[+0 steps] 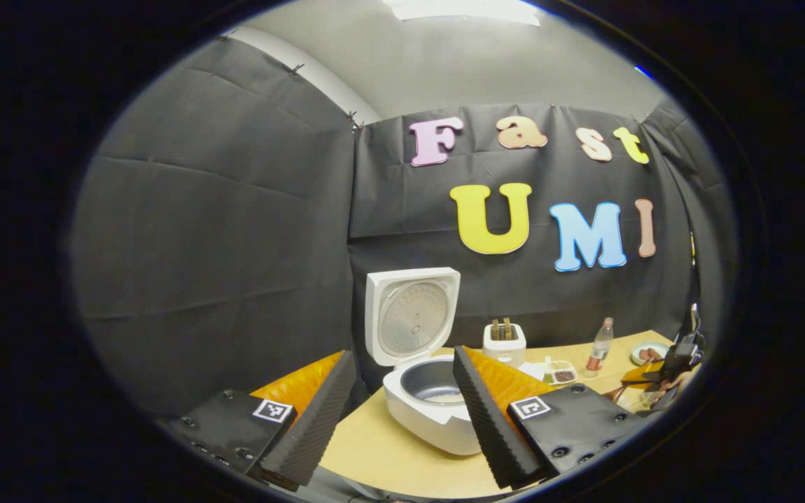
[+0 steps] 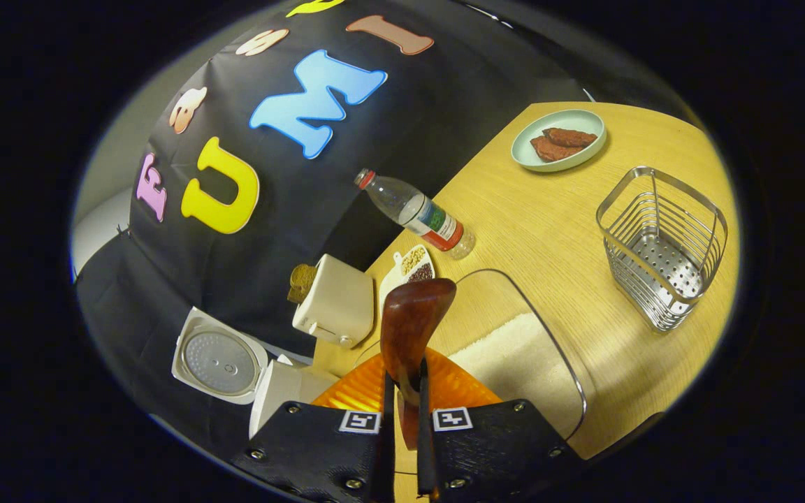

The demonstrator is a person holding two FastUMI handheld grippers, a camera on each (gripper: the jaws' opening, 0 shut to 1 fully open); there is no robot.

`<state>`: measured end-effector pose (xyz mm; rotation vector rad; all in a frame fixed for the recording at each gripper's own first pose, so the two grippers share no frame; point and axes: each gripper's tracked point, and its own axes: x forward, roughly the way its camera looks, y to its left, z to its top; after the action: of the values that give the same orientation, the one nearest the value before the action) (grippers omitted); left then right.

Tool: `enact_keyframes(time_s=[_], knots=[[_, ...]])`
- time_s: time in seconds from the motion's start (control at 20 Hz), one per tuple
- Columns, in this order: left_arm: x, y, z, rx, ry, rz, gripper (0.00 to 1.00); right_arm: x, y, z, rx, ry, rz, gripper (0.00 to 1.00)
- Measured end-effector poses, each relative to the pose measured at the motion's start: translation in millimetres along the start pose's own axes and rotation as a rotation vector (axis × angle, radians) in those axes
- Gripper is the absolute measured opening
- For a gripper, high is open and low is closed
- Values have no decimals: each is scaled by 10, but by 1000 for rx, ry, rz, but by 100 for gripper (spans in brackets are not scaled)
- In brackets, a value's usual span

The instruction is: Close the left gripper, press the button to open the rice cooker; take a wooden spoon from the chopstick holder with the right hand, scoop a spoonful of rice and pour it into the rice cooker, then put the wooden spoon back into the chopstick holder.

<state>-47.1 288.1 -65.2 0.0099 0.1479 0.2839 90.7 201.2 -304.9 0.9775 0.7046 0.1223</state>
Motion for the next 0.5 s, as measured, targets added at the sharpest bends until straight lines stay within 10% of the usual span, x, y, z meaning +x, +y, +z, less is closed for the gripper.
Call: enact_keyframes(time_s=[0.5], knots=[[17, 18, -25, -21, -1, 1, 97, -126, 288, 404, 228, -55, 112, 13]])
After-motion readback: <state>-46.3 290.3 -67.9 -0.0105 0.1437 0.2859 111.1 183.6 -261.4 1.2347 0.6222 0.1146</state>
